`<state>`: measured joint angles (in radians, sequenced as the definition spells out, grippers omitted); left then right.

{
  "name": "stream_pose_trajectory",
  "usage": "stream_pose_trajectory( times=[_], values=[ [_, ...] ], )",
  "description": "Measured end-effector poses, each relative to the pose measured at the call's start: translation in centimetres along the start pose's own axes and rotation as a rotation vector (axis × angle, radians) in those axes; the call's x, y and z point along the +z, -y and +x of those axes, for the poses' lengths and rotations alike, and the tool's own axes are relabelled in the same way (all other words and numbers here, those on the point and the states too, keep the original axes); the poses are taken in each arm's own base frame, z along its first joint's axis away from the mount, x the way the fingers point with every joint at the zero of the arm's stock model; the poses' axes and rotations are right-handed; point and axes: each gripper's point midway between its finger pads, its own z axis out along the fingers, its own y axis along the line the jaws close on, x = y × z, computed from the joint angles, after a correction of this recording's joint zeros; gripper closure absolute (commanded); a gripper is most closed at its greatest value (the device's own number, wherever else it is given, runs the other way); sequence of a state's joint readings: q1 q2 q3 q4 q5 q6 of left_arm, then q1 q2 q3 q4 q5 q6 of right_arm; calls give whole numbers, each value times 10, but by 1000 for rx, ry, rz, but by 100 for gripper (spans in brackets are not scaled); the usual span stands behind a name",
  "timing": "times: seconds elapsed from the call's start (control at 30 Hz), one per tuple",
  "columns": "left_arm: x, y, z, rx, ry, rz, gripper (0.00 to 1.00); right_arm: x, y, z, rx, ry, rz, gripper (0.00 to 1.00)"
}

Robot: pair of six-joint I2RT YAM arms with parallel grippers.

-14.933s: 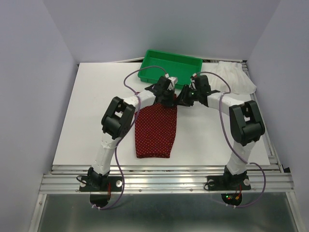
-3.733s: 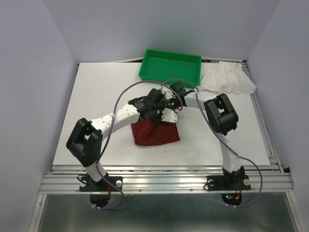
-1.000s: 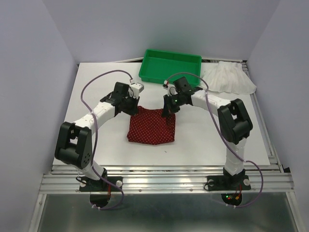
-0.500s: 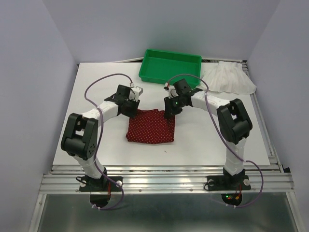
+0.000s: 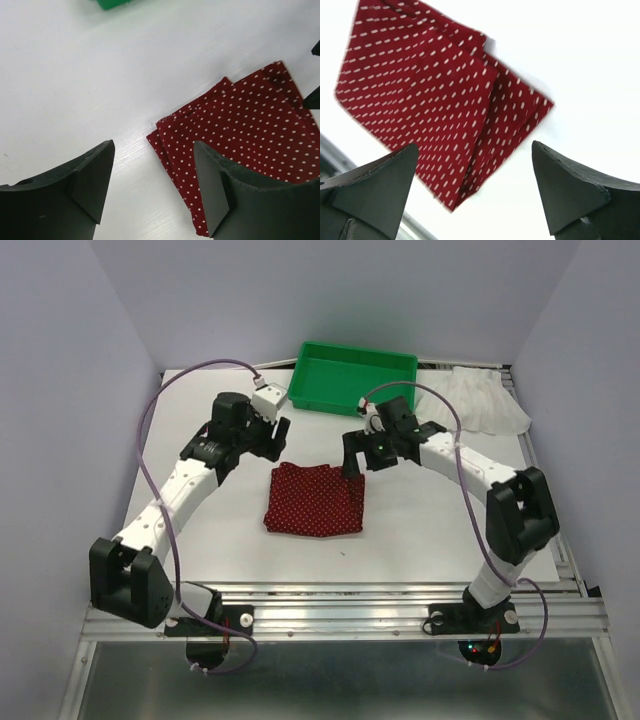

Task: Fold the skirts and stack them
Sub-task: Fold the skirt, then neatly place the folded skirt to the corner

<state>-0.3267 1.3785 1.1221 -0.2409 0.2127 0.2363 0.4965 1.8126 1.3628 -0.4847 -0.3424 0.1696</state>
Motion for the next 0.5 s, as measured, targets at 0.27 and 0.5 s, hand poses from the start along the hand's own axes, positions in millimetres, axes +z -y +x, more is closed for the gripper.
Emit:
stream_pose_trajectory(
  times=[0.27,0.5],
  values=[
    [-12,86,-20,98,78,163,1,-54,23,0,168,116,-3,0],
    [38,150,-8,64,-79,246,3,-65,94,52,455,100,145,0]
  ],
)
